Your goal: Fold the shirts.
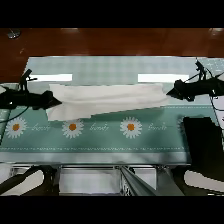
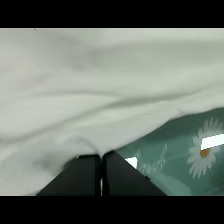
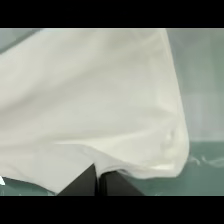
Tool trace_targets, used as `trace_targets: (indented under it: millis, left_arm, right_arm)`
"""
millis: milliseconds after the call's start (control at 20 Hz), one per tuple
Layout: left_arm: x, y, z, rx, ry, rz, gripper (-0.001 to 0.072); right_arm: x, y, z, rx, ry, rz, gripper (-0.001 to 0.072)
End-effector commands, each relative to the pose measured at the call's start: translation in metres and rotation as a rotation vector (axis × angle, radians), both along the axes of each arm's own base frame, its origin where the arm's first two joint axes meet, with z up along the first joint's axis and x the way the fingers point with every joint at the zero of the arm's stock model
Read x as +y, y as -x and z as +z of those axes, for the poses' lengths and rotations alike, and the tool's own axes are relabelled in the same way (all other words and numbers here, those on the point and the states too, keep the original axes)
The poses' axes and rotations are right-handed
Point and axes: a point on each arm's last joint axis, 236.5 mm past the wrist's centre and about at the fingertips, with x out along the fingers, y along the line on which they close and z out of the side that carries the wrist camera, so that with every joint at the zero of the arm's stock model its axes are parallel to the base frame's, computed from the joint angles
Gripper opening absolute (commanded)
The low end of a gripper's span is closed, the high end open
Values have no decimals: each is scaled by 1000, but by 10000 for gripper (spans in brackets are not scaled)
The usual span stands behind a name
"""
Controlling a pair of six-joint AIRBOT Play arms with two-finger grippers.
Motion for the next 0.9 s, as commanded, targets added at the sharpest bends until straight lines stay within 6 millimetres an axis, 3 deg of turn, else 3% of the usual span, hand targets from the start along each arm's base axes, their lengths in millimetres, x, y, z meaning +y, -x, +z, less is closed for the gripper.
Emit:
trace_targets:
  millis: [0, 200, 250, 300, 350, 400, 550, 650, 750, 850]
  left_arm:
    - [6, -61, -14, 1, 1, 30, 20]
    - [2, -98, -35, 76, 39, 11, 20]
    - [2, -103, -39, 93, 47, 18, 20]
    - [2, -103, -42, 113, 54, 11, 47]
    - [3, -100, -45, 136, 50, 5, 281]
    - [10, -94, -46, 161, 24, -7, 714]
    - [66, -73, -50, 263, -133, 18, 703]
    - [89, -75, -39, 239, -155, 92, 703]
    - [85, -94, -17, 132, -135, 128, 702]
    - [63, -114, 13, -2, -97, 118, 702]
  right_arm:
    - [13, -56, -5, -60, -13, 22, 23]
    - [20, -71, -40, 34, -52, 24, 25]
    - [21, -69, -44, 50, -61, 29, 123]
    - [19, -65, -46, 64, -58, 39, 427]
    - [11, -61, -45, 70, -45, 54, 642]
    - [-2, -56, -45, 92, -25, 62, 625]
    - [-48, -32, -54, 196, 31, 17, 625]
    - [-57, -23, -61, 244, 54, 9, 625]
    - [-39, -25, -67, 251, 32, 41, 625]
    - [-16, -22, -81, 283, 19, 91, 625]
